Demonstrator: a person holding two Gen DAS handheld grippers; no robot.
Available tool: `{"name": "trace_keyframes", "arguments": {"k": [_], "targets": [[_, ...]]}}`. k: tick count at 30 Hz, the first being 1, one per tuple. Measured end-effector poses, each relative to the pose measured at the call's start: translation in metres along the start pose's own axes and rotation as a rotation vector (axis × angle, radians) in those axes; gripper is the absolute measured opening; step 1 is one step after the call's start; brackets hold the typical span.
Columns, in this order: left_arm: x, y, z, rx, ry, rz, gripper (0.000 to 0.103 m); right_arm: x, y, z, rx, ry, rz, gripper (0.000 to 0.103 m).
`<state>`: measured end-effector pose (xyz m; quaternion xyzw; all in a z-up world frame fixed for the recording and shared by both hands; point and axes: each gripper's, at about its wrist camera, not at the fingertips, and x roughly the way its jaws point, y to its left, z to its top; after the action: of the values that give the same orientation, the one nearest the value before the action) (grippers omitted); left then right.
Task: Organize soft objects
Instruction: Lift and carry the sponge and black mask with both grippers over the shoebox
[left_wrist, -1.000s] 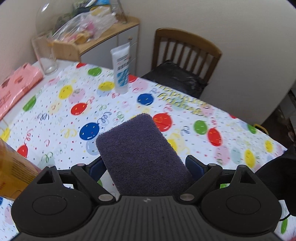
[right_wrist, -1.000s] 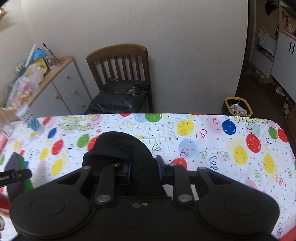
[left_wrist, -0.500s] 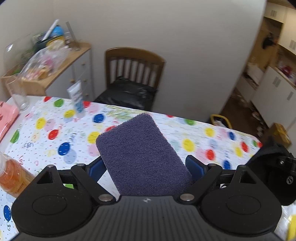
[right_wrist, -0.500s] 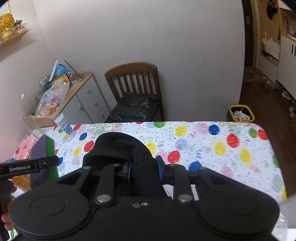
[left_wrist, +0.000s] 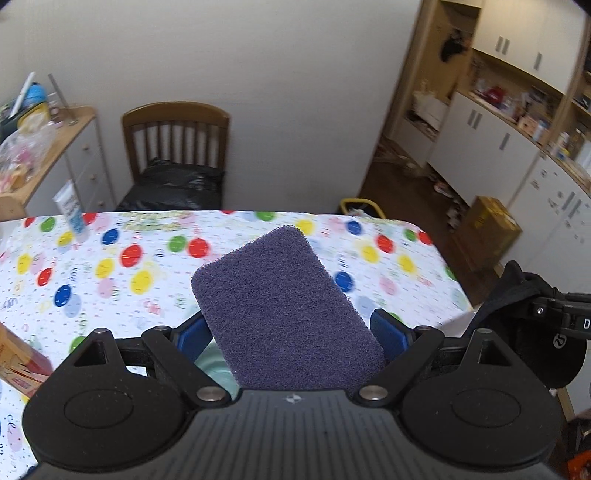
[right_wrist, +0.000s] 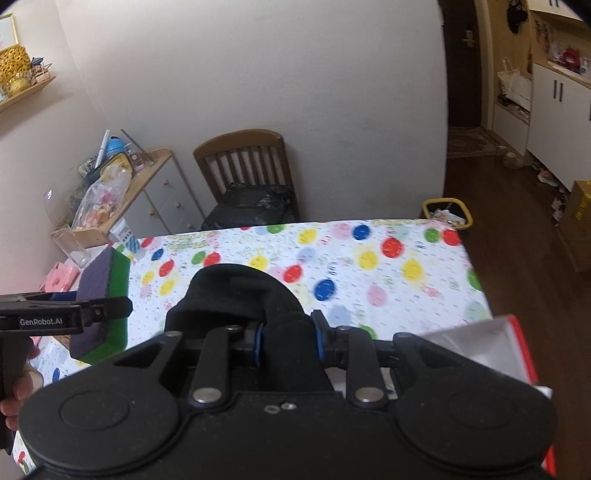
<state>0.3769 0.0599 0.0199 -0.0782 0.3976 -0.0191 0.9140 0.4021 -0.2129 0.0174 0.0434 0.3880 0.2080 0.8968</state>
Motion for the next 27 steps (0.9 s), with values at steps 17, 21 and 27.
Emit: {"name": "trace_keyframes", "arguments": {"k": [17,21,27], "targets": [[0.017,-0.126,-0.034,0.16,0.088,-0.162,0.092,-0.066,-0.113,-0.051,0.097,0.007,-0.154,0.024],[0.034,-0.151,-0.046,0.186,0.13,-0.192,0.092,-0.065,-0.13,-0.063,0.093,0.04,-0.18,0.024],[0.064,-0.184,-0.065,0.241,0.173,-0.216,0.092,-0.04,-0.144,-0.077,0.053,0.091,-0.216,0.024]]}}
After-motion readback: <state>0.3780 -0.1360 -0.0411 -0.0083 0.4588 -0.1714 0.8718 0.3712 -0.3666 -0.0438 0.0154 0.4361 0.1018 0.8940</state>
